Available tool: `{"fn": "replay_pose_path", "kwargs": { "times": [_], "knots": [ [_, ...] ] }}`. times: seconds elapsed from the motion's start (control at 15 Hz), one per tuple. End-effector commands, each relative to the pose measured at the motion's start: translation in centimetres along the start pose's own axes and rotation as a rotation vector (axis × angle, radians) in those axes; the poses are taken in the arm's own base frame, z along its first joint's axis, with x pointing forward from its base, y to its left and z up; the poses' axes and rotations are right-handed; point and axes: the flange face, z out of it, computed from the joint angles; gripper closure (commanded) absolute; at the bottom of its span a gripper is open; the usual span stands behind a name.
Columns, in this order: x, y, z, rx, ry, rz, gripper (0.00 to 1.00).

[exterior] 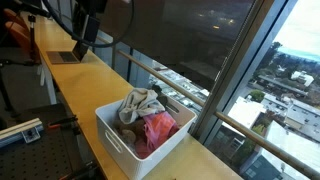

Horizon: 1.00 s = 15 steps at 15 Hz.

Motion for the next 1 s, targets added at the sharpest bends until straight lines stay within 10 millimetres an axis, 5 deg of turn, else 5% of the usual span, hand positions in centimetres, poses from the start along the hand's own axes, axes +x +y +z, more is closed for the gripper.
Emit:
{"fn": "replay_pose_path", "kwargs": {
  "times": [0.0,0.4,0.6,0.93],
  "knots": [
    [0.0,0.0,-0.1,0.000,0.000,0.000,0.00],
    [0.9,1.3,-0.9,-0.002,0.022,0.012,0.00],
    [3.6,3.7,-3.2,0.012,0.135,0.012,0.00],
    [10.7,8.0,-5.5,-0.022,0.392,-0.010,0.00]
  ]
}}
